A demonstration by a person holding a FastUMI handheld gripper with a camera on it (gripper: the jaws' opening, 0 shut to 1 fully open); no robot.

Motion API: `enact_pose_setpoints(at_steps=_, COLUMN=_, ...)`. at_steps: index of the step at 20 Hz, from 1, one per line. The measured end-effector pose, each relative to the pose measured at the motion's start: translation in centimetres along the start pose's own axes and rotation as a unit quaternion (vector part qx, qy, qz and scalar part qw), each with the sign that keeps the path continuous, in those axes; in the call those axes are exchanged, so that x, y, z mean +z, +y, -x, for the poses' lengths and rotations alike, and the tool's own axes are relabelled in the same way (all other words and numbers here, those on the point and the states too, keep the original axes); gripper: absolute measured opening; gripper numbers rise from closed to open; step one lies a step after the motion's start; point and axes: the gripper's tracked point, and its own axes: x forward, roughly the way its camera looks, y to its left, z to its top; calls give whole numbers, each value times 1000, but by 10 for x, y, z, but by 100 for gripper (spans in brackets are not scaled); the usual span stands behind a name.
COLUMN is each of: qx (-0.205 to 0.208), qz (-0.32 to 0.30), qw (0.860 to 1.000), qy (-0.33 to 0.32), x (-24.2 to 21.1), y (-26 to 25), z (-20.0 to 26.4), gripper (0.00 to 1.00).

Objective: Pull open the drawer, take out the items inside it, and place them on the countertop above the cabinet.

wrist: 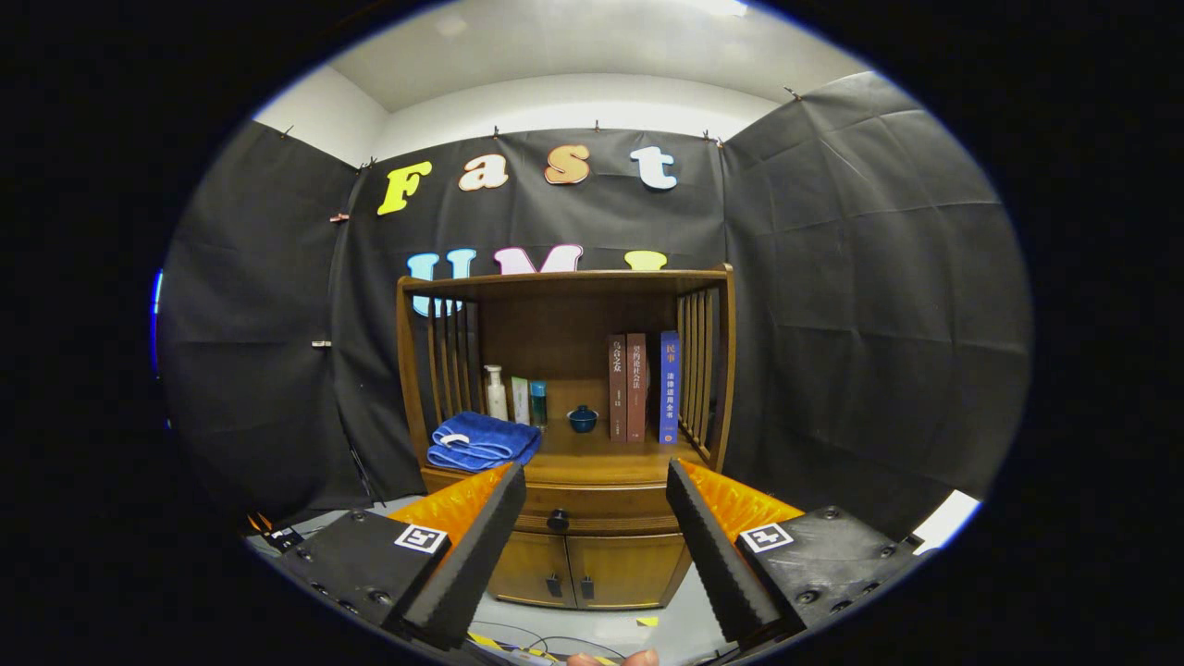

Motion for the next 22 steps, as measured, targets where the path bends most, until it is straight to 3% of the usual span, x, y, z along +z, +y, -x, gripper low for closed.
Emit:
enact_pose_setpoints(at_steps=15, qx=7, qz=14, qw=1000, qy=6, x=-3, y=10, z=-16, gripper=99)
enact_pose_setpoints(at_steps=22, qx=7, qz=15, qw=999, qy=28, x=-23, y=13, z=-66, gripper=99)
